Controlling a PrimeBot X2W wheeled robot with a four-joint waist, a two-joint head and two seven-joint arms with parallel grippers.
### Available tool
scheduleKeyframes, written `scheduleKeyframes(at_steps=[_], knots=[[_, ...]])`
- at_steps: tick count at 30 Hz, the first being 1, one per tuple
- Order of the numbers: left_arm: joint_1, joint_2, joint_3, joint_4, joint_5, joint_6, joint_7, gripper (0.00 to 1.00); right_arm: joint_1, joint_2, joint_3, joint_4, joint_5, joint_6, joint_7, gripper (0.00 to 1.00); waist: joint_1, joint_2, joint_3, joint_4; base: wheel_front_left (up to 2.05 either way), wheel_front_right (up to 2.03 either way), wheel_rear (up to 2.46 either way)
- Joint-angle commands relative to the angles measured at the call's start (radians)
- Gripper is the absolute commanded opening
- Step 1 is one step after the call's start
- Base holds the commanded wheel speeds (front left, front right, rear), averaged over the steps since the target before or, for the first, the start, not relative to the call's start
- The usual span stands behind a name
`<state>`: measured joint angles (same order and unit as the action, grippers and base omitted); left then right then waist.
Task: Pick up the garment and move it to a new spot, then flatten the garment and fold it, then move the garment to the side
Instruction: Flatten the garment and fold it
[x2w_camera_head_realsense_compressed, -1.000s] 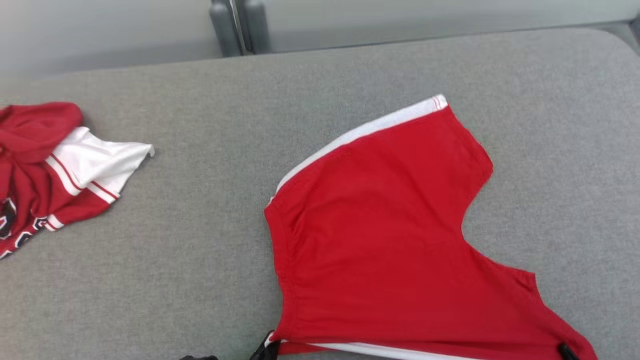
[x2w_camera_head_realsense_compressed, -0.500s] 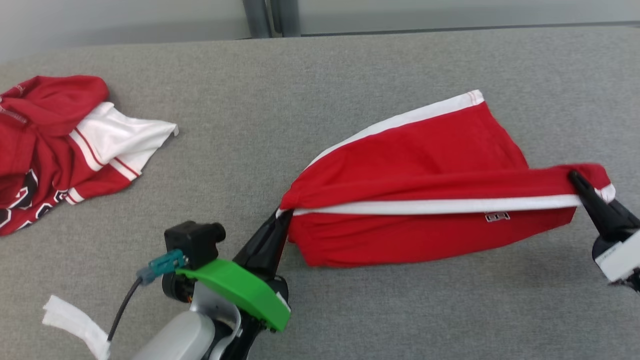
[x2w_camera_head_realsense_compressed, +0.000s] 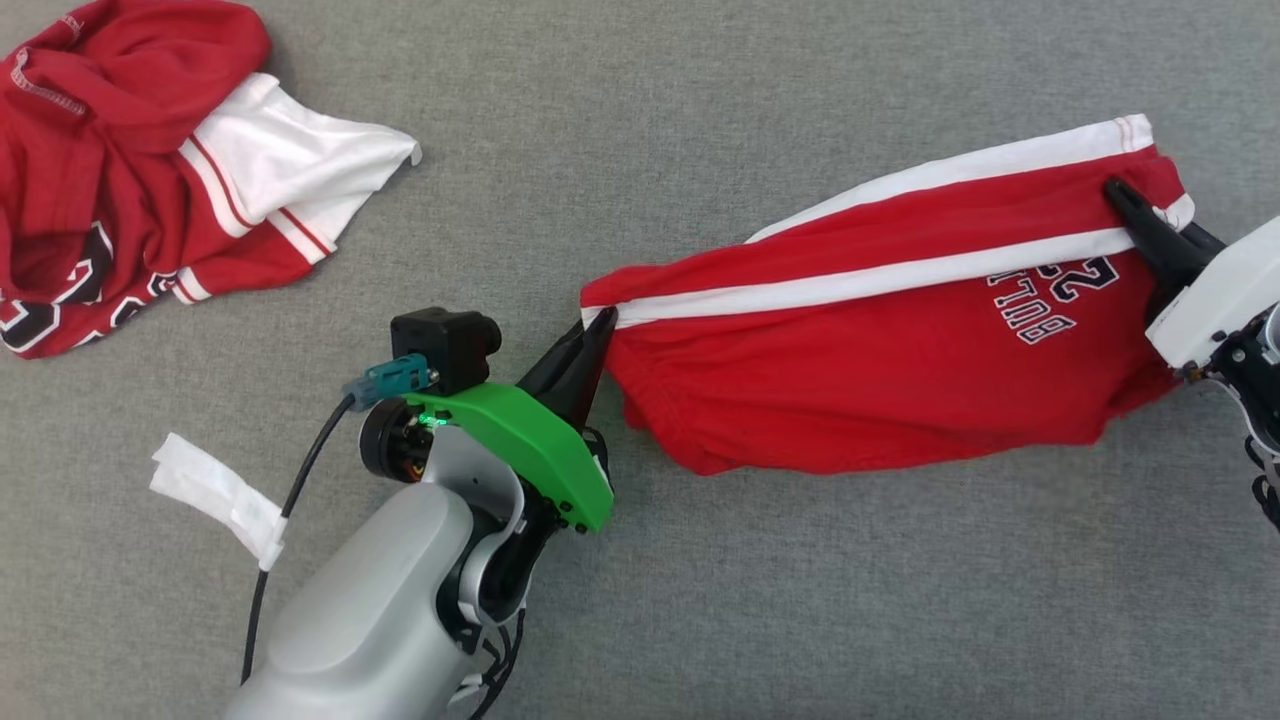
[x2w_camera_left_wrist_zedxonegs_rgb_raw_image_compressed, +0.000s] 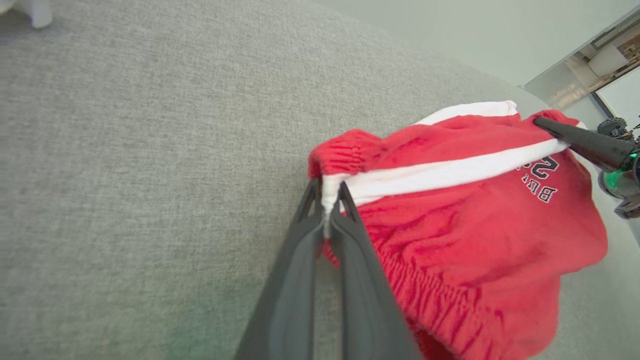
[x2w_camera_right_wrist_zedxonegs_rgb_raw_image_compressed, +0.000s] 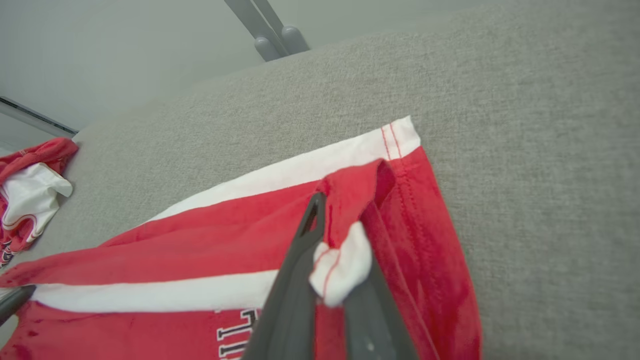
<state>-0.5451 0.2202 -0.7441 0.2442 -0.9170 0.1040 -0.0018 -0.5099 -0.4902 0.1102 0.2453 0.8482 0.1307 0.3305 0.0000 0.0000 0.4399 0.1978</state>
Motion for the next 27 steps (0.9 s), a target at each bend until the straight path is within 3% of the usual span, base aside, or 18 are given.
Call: scheduleKeyframes(at_steps=[1,4,5,6,7,8,17,24,27], knots=[[-0.028,-0.010,0.003,0.015,0.007,-0.008,-0.009,0.00,-0.022,-0.003,-0.005,0.010,-0.013,0.000,0.007,0.00,0.0000,0.0000,0.031,0.027,0.00,0.00,0.00],[-0.047,-0.021,-0.007,0.038,0.001,-0.025,0.001,0.00,-0.051,-0.002,-0.010,0.019,-0.040,0.000,0.010,0.00,0.0000,0.0000,0.040,0.024,0.00,0.00,0.00],[-0.053,-0.020,-0.008,0.042,0.005,-0.028,0.001,0.00,-0.058,0.001,-0.016,0.020,-0.044,0.000,0.005,0.38,0.0000,0.0000,0.044,0.021,0.00,0.00,0.00],[-0.059,-0.023,-0.010,0.040,0.008,-0.036,-0.005,0.38,-0.065,0.007,-0.021,0.022,-0.053,0.000,0.002,1.00,0.0000,0.0000,0.049,0.017,0.00,0.00,0.00],[-0.059,-0.028,-0.007,0.041,0.004,-0.039,-0.010,0.89,-0.068,0.011,-0.025,0.025,-0.058,0.000,0.003,1.00,0.0000,0.0000,0.051,0.015,0.00,0.00,0.00],[-0.061,-0.026,-0.006,0.044,0.007,-0.037,-0.014,1.00,-0.072,0.017,-0.034,0.025,-0.064,0.000,-0.003,1.00,0.0000,0.0000,0.054,0.011,0.00,0.00,0.00],[-0.034,0.002,0.039,-0.025,0.030,0.012,-0.086,1.00,-0.071,0.053,-0.096,-0.006,-0.099,0.000,-0.079,1.00,0.0000,0.0000,0.061,-0.037,0.00,0.00,0.00],[0.088,0.073,0.077,-0.195,0.137,0.144,-0.220,1.00,0.038,-0.043,0.020,-0.105,-0.265,0.000,0.006,1.00,0.0000,0.0000,0.035,-0.059,0.00,0.00,0.00],[0.145,0.072,0.093,-0.249,0.186,0.183,-0.249,1.00,0.059,-0.064,0.051,-0.126,-0.311,0.000,0.062,1.00,0.0000,0.0000,0.040,-0.050,0.00,0.00,0.00]])
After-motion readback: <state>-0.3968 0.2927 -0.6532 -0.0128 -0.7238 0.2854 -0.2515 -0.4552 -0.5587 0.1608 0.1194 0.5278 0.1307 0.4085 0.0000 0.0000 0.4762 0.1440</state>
